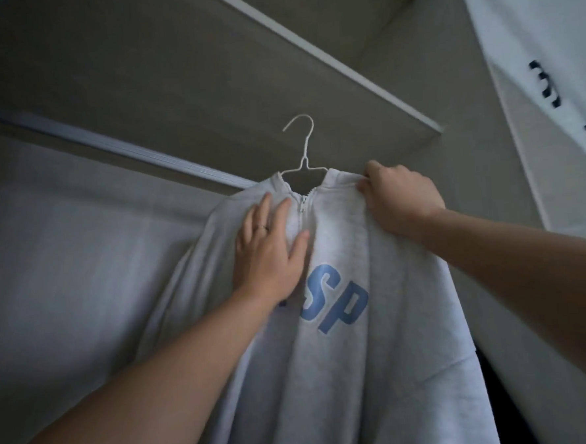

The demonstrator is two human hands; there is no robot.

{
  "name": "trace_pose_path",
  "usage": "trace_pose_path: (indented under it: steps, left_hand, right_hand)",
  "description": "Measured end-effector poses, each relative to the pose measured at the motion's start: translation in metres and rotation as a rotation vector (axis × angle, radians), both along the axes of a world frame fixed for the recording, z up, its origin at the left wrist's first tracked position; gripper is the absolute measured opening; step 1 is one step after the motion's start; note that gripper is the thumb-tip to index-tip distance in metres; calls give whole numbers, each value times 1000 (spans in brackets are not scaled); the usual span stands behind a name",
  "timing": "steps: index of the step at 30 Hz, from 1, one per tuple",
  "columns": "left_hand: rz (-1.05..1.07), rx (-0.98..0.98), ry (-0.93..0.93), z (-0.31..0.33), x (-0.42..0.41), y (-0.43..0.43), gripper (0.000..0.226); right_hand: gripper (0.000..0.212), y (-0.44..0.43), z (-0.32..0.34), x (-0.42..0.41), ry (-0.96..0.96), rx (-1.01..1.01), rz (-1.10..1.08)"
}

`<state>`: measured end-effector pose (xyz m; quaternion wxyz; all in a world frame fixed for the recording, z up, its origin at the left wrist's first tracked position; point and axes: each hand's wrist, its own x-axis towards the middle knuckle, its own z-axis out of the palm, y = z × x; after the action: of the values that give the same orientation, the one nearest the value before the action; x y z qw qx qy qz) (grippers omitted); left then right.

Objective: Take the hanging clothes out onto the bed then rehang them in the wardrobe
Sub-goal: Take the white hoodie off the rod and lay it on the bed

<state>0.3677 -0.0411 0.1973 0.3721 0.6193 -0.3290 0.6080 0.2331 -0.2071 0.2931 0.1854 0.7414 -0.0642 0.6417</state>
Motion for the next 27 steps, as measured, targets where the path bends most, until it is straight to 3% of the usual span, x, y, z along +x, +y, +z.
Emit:
trace_pose_path:
  steps: [8, 15, 27]
  left_hand:
    - [-62, -74, -10, 32, -89, -66, 61]
    - [-206, -20, 5, 27, -219, -171, 61]
    - [-887, 217, 113, -42, -470, -378, 54]
  right_hand:
    - [29, -69, -10, -128, -39, -101, -176]
    - [29, -141, -21, -295, -63, -106, -396]
    - [29, -235, -84, -605, 77, 15, -897]
